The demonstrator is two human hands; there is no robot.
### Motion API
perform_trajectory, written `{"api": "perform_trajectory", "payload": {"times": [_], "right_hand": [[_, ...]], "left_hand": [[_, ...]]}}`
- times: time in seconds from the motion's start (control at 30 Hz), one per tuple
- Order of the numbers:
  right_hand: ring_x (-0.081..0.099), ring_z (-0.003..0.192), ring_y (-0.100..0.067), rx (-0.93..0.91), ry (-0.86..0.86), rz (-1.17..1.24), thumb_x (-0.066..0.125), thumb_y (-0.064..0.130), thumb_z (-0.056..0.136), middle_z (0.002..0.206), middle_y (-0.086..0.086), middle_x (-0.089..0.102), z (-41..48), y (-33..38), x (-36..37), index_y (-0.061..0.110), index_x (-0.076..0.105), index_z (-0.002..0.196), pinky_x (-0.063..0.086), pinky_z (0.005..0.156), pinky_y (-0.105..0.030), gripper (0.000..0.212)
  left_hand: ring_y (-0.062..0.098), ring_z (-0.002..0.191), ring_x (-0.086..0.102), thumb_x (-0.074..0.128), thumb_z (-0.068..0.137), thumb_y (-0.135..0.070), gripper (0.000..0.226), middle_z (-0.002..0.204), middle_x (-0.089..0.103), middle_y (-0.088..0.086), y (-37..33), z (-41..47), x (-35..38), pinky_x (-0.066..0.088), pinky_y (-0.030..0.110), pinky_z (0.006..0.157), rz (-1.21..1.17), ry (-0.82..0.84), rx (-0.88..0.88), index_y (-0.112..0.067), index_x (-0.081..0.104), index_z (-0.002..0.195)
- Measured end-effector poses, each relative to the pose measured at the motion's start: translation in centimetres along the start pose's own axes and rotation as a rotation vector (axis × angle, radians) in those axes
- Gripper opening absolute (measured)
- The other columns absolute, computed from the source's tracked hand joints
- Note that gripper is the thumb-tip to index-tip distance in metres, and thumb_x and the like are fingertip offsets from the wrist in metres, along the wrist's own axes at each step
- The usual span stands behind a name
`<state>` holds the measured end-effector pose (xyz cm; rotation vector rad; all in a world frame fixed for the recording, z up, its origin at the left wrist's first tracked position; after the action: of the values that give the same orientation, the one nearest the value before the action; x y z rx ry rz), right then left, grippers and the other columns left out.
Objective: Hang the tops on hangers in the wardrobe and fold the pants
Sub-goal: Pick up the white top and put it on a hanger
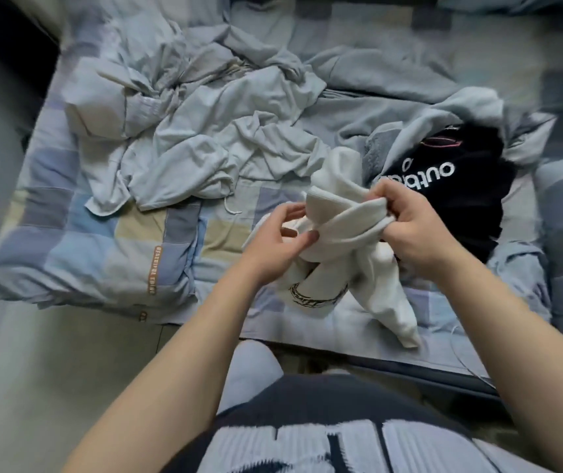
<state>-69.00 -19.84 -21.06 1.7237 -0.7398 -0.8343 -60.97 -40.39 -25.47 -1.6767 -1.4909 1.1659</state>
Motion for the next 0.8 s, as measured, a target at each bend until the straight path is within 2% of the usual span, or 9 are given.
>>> {"api": "perform_trajectory", "payload": {"times": [0.07,0.17,0.27,0.4,0.47,0.53,0.63,0.7,0.8], "right_hand": [[0.041,0.066,-0.009,-0.030,0.026,0.045,0.036,-0.009,0.058,0.069,0.007,0.047,-1.1,2.5,-1.9,0.024,0.052,0.077,0.032,0.057,-0.026,0.041],[0.044,0.062,-0.008,-0.086,0.044,0.127,0.032,-0.023,0.064,0.068,0.005,0.050,-2.6,5.4,-4.3,0.022,0.054,0.079,0.036,0.052,-0.023,0.053],[0.046,0.061,-0.010,-0.126,0.038,0.205,0.029,-0.025,0.066,0.069,0.003,0.053,-3.7,7.7,-5.6,0.023,0.057,0.081,0.036,0.051,-0.023,0.057],[0.046,0.056,-0.009,-0.162,-0.034,0.295,0.033,-0.013,0.062,0.065,0.003,0.053,-4.6,10.7,-5.7,0.024,0.058,0.078,0.036,0.048,-0.020,0.047],[0.049,0.062,-0.013,-0.169,-0.144,0.281,0.035,-0.010,0.061,0.067,0.001,0.055,-4.7,11.6,-5.4,0.022,0.059,0.078,0.039,0.053,-0.022,0.044],[0.049,0.071,-0.021,-0.151,-0.260,0.217,0.034,-0.014,0.067,0.075,-0.008,0.057,-4.6,12.1,-4.7,0.018,0.059,0.084,0.038,0.063,-0.031,0.044],[0.059,0.089,-0.019,-0.102,-0.355,0.107,0.038,-0.023,0.083,0.100,-0.011,0.066,-4.2,12.4,-2.8,0.014,0.062,0.100,0.046,0.078,-0.034,0.048],[0.056,0.115,-0.015,-0.081,-0.426,-0.024,0.052,-0.012,0.090,0.126,-0.001,0.062,-4.5,12.5,-1.2,0.018,0.060,0.118,0.046,0.097,-0.029,0.042],[0.063,0.098,-0.010,-0.117,-0.499,-0.101,0.065,0.001,0.089,0.119,0.004,0.064,-5.4,12.8,2.1,0.023,0.062,0.114,0.049,0.080,-0.017,0.033]], "left_hand": [[0.010,0.122,0.054,0.076,0.090,-0.029,0.046,0.127,0.054,-0.028,-2.8,-1.0,0.4,0.043,0.029,0.097,0.039,0.022,0.057,-0.044,0.051,0.126],[0.008,0.129,0.047,0.077,0.085,-0.041,0.048,0.138,0.056,-0.015,-6.3,-2.3,1.0,0.039,0.026,0.104,0.113,0.000,0.182,-0.047,0.054,0.127],[0.012,0.115,0.059,0.072,0.088,-0.041,0.031,0.121,0.067,-0.004,-9.4,-3.2,1.6,0.047,0.032,0.100,0.153,0.035,0.292,-0.039,0.064,0.117],[0.021,0.086,0.067,0.061,0.086,-0.049,0.034,0.098,0.071,0.015,-12.4,-4.4,1.5,0.055,0.046,0.079,0.104,0.093,0.358,-0.027,0.066,0.111],[0.019,0.070,0.060,0.057,0.093,-0.043,0.011,0.081,0.068,0.008,-13.3,-4.7,0.5,0.050,0.040,0.066,0.153,0.015,0.427,-0.037,0.066,0.095],[0.007,0.056,0.045,0.056,0.097,-0.035,0.020,0.060,0.051,-0.006,-14.1,-4.9,-0.8,0.037,0.022,0.056,0.176,-0.060,0.498,-0.036,0.058,0.076],[0.003,0.054,0.039,0.057,0.098,-0.029,0.029,0.057,0.041,-0.014,-15.0,-5.5,-3.3,0.032,0.018,0.051,0.158,-0.126,0.537,-0.022,0.050,0.070],[0.001,0.059,0.041,0.055,0.096,-0.027,0.030,0.061,0.043,-0.016,-15.6,-6.1,-4.9,0.034,0.018,0.055,0.109,-0.171,0.575,-0.023,0.047,0.068],[0.006,0.064,0.041,0.054,0.093,-0.030,0.030,0.065,0.041,-0.015,-15.1,-6.7,-6.6,0.035,0.028,0.062,-0.004,-0.188,0.537,-0.017,0.044,0.068]]}}
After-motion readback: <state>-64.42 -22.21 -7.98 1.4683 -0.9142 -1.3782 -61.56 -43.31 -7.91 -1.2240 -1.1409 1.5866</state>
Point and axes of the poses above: each hand's wrist, its own z-axis towards the middle knuckle, its own x-axis out of the palm, y = z × x, the point moved 1 cm from there along z, towards the middle knuckle
